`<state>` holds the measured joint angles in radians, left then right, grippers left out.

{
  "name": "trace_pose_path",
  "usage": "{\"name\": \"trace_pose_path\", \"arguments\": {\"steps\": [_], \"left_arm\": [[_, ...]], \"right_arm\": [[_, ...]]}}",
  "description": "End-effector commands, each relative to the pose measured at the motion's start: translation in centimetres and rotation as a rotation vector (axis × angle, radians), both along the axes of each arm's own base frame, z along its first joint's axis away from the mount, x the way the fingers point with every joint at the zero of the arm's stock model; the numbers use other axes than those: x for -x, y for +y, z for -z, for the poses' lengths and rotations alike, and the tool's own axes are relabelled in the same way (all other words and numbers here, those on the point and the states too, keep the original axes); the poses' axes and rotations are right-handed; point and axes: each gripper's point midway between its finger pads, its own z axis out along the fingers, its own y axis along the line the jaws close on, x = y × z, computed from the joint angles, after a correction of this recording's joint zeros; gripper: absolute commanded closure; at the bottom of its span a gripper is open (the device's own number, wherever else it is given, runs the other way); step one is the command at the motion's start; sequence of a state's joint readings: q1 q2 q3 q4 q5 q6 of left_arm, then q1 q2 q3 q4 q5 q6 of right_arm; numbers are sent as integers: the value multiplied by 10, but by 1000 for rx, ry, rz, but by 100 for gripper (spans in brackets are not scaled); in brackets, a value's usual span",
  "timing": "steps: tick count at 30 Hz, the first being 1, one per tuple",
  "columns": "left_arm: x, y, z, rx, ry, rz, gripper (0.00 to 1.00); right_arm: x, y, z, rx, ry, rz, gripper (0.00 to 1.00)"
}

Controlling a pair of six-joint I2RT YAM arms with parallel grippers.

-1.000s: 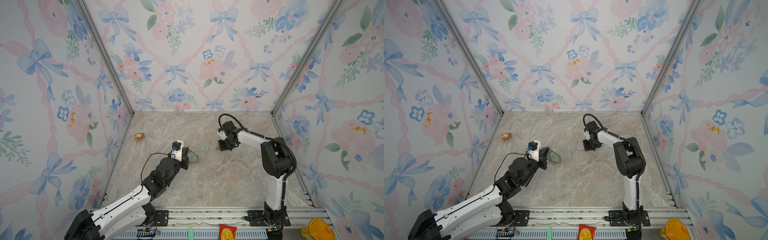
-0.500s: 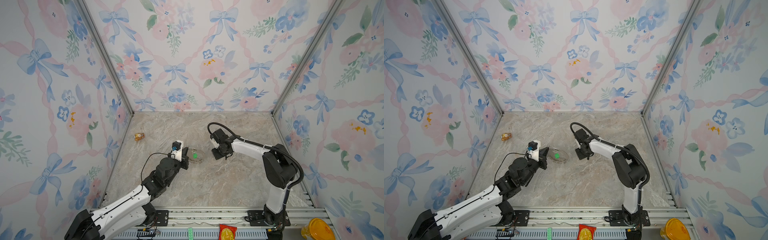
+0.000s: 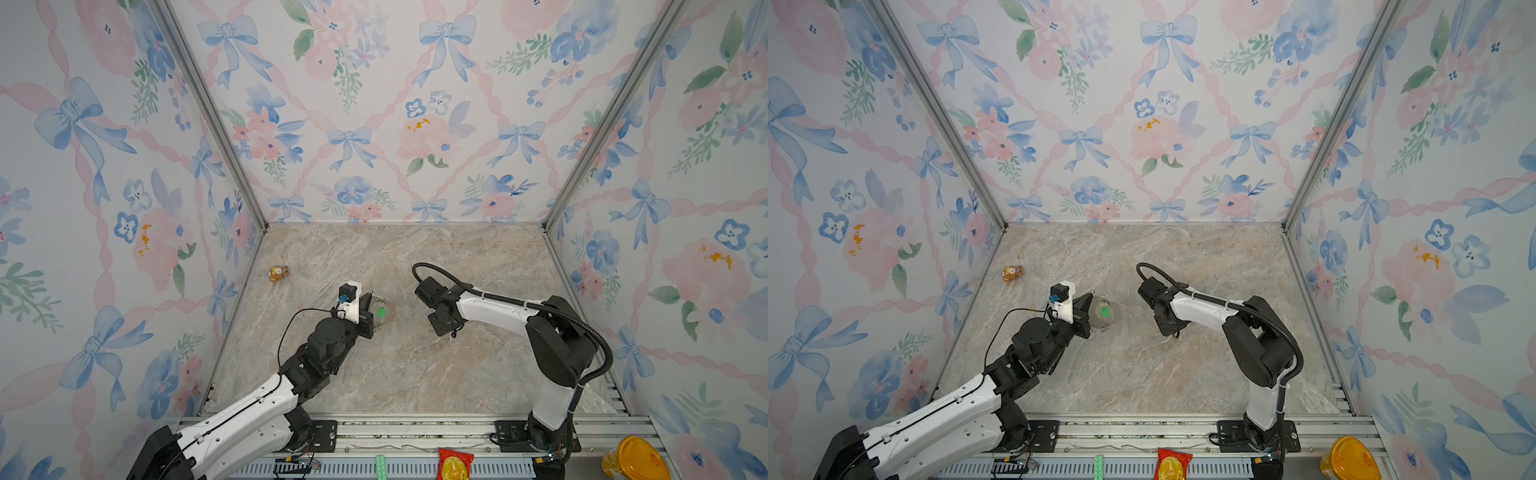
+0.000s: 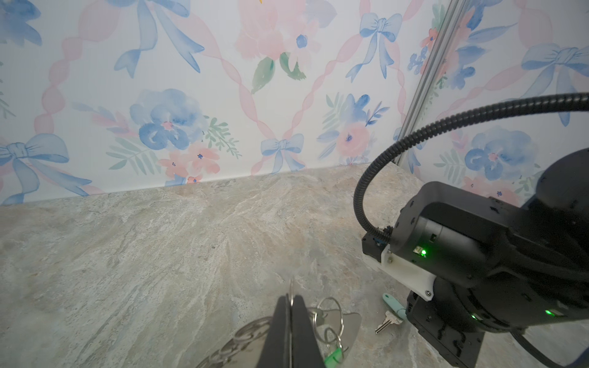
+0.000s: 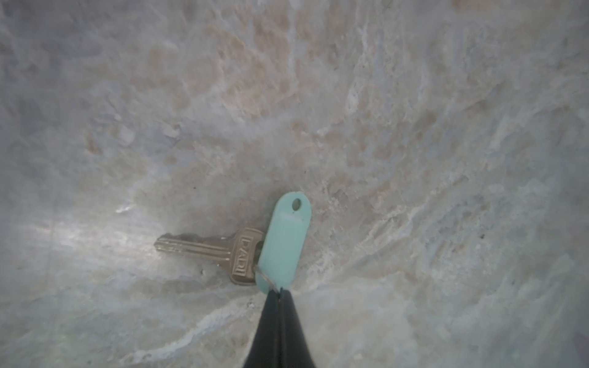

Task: Attach keys to a key ring
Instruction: Move the key to the center of the table.

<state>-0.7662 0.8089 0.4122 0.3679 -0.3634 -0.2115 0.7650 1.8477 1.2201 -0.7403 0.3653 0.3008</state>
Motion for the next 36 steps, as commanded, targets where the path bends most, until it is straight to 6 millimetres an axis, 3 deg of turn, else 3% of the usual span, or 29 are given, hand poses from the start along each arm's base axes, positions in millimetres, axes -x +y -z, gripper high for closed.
{"name": "trace_pose_path", "arguments": {"steps": [1, 5, 9, 14, 19, 23, 27, 36], "left_arm": [[1, 3, -12, 21, -47, -13, 100], [2, 5, -12, 20, -49, -19, 100], [2, 6, -13, 17, -53, -27, 100], [2, 9, -14, 19, -59, -40, 100], [2, 9, -12, 14, -57, -39, 100], [2, 8, -12, 11, -56, -39, 100], [2, 8, -12, 11, -56, -39, 100], [2, 7, -10, 7, -52, -35, 100]], "right_arm": [[17, -11, -1, 93, 9, 33, 100], [22, -11, 0, 120, 35, 59, 97], [23, -13, -1, 119, 67, 86, 81], [26, 6, -7, -108, 141, 84, 66], [17, 4, -19, -212, 138, 45, 66], [12, -11, -7, -248, 178, 86, 67], [10, -3, -1, -330, 200, 96, 67], [8, -4, 23, -320, 236, 115, 66]]}}
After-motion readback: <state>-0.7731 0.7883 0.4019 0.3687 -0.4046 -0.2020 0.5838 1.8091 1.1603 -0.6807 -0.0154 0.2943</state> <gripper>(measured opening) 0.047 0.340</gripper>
